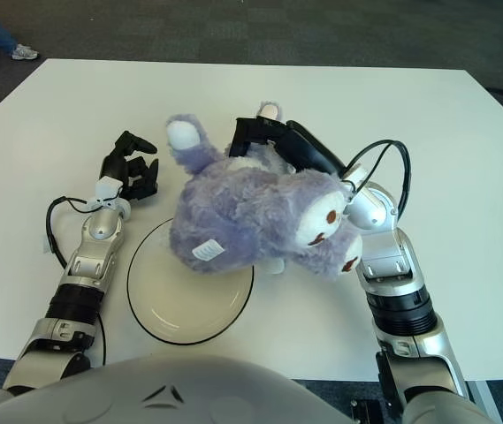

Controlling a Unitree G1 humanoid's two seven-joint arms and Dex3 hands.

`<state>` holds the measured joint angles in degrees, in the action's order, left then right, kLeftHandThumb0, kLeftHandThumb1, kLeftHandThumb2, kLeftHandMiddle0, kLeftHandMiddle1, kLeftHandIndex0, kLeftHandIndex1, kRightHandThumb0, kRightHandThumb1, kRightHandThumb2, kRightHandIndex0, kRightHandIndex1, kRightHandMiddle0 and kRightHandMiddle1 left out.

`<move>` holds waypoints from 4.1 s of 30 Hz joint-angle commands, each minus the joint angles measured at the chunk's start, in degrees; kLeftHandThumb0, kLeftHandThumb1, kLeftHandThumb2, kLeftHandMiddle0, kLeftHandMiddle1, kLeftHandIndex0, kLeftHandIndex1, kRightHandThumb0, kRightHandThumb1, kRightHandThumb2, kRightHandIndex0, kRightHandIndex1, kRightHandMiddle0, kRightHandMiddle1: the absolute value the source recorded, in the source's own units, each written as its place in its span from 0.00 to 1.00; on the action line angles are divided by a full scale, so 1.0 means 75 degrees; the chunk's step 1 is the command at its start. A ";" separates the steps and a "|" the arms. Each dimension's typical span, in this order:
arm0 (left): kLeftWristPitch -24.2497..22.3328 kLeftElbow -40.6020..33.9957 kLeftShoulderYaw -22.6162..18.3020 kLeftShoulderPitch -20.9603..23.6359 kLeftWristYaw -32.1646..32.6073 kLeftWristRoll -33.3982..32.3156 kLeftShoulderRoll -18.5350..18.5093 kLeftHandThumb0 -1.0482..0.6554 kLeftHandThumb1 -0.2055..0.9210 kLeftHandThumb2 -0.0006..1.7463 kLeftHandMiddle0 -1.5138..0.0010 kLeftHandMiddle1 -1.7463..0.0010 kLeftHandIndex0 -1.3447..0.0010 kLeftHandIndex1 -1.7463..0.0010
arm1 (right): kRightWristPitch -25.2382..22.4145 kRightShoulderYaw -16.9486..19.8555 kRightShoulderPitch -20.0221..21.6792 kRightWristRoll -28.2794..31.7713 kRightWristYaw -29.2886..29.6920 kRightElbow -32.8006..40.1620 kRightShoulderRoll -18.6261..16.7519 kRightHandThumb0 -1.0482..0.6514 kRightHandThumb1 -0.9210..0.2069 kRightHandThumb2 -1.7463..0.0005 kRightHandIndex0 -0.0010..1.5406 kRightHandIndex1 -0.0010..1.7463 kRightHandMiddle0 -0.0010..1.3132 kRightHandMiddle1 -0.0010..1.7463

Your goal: Put the doll into the plate.

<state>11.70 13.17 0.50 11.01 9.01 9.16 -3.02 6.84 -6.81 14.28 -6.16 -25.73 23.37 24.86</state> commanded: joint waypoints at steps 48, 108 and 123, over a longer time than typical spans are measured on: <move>0.0242 0.0466 0.0306 -0.0161 0.0540 0.0362 0.0198 0.38 0.75 0.52 0.49 0.00 0.72 0.00 | 0.0178 -0.1006 0.0482 -0.0690 -0.1239 0.0206 0.0092 0.94 0.70 0.12 0.49 1.00 0.70 1.00; 0.0815 0.1736 0.0417 0.0347 0.1091 0.0843 0.0029 0.61 0.57 0.67 0.69 0.00 0.72 0.02 | -0.0376 -0.0903 0.0583 0.0220 -0.2379 0.0497 0.0771 0.38 0.57 0.41 0.03 0.36 0.00 0.39; 0.0506 0.1451 0.0438 0.0228 0.1318 0.0953 0.0160 0.61 0.62 0.64 0.69 0.00 0.80 0.00 | 0.0766 0.0009 0.0094 -0.0332 -0.1692 0.0072 0.1194 0.32 0.50 0.46 0.03 0.38 0.00 0.44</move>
<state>16.52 23.22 3.28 16.69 18.50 16.01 -2.53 8.98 -10.73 16.94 -6.58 -41.15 26.19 31.66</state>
